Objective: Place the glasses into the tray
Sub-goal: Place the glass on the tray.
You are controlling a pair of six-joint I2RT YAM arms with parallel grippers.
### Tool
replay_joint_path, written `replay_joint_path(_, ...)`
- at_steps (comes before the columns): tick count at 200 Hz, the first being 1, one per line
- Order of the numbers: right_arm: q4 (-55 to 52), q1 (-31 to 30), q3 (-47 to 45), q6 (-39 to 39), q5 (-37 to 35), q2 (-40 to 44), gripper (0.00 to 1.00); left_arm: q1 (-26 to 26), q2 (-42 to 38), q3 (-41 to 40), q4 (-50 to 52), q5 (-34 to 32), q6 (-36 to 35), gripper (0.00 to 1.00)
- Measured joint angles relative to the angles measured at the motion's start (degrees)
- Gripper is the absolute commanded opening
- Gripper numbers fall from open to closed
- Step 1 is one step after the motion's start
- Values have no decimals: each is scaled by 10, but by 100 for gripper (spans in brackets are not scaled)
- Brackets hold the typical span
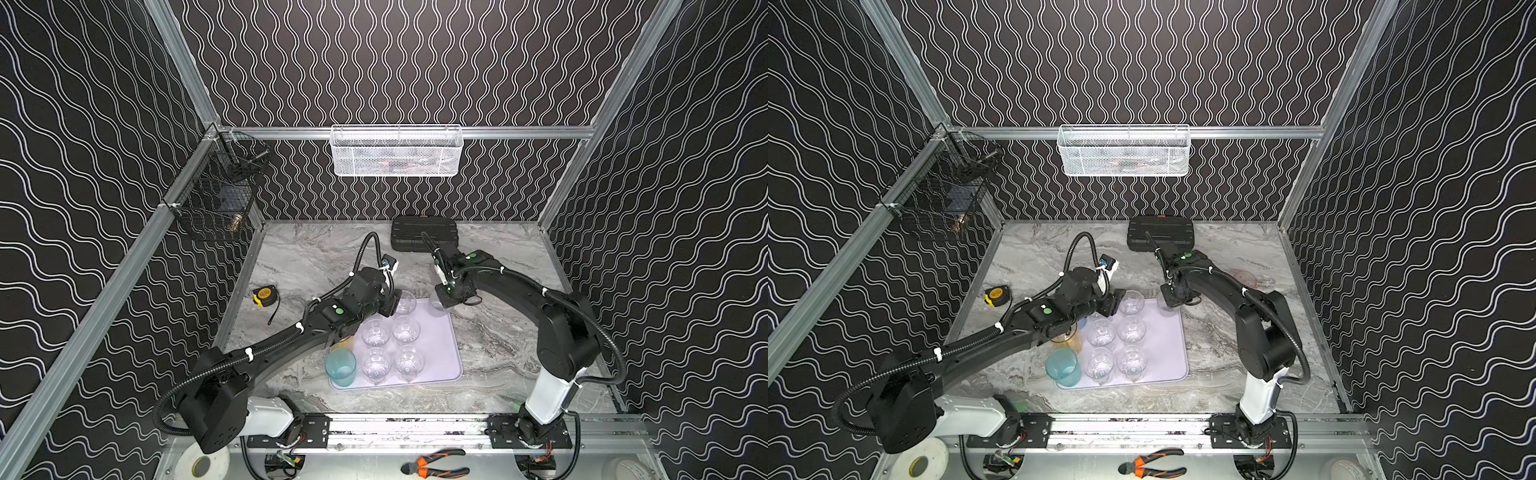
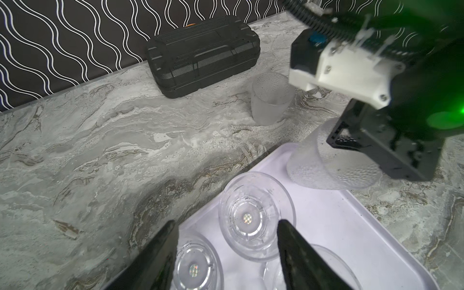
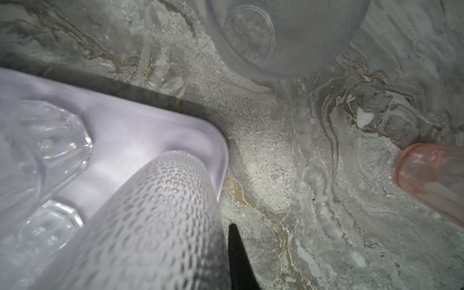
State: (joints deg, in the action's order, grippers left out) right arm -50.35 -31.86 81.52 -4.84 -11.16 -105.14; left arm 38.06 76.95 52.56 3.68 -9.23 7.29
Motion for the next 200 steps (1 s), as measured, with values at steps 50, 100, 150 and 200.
replay_joint_path(50, -5, -11, 21, 2, -1, -36, 0, 0, 4, 0, -4, 0, -10, 67)
replay_joint_path(100, -18, -17, 45, 2, -9, -53, 20, 1, 7, 0, -9, -2, -14, 67)
replay_joint_path(150, -24, -17, 56, 2, -14, -45, 37, 1, 10, 0, -11, -2, -15, 67)
replay_joint_path(200, -18, 32, 81, -4, 40, 10, 42, 1, 9, 3, -12, -5, -27, 67)
